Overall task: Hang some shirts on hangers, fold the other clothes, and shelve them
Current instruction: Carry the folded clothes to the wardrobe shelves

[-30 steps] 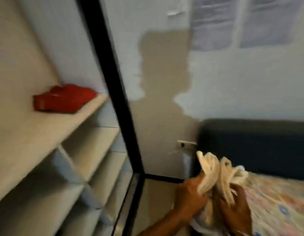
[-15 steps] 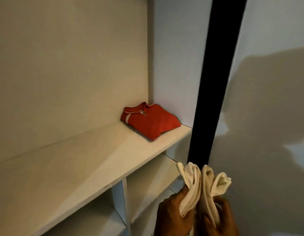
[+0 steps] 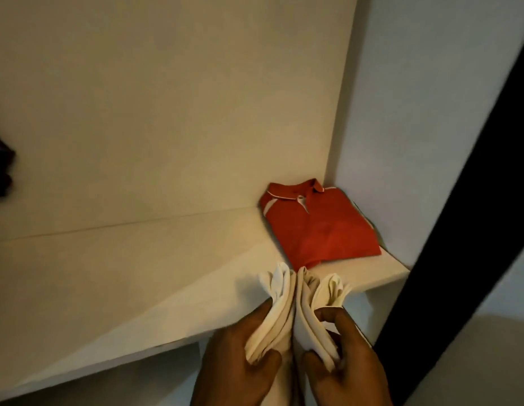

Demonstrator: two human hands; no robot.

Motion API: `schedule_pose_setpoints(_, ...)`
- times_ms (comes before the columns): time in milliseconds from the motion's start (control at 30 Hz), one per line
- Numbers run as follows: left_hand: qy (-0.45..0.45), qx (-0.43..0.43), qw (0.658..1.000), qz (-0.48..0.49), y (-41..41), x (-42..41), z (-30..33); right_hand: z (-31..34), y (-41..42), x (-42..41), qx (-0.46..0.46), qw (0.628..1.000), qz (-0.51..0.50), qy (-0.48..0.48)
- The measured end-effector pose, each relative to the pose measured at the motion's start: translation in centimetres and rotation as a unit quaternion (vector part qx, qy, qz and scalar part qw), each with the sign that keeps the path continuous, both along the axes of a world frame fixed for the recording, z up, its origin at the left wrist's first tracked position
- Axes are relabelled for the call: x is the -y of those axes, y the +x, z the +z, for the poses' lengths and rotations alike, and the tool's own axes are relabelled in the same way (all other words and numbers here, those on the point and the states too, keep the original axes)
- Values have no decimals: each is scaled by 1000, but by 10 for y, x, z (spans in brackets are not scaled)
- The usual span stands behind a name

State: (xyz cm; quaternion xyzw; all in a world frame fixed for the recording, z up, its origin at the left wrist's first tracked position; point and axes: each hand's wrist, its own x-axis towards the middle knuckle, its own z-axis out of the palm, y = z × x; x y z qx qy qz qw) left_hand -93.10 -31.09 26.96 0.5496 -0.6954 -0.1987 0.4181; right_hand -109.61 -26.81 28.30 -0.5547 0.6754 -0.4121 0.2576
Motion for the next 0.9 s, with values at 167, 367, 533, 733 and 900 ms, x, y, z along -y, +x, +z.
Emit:
schedule_pose_setpoints(167,80,-108,990,-30,11,-6,48,59,-20,21,-14,991,129,-15)
schedule_pose_setpoints(367,-28,-125,992,-4,39,32,72,80,2,81,51,973,202,-102)
schedule_pose_setpoints(533,-41,-166,985,-3,86,96,78,90,22,160,205,955,183,-108)
schedule_pose_setpoints(733,8,-319,946,53,130,196,66,82,26,267,332,940,77,-35)
schedule_pose_setpoints(900,282,-211,930,109,164,244,15,31,31,306,-55,997,-3,62)
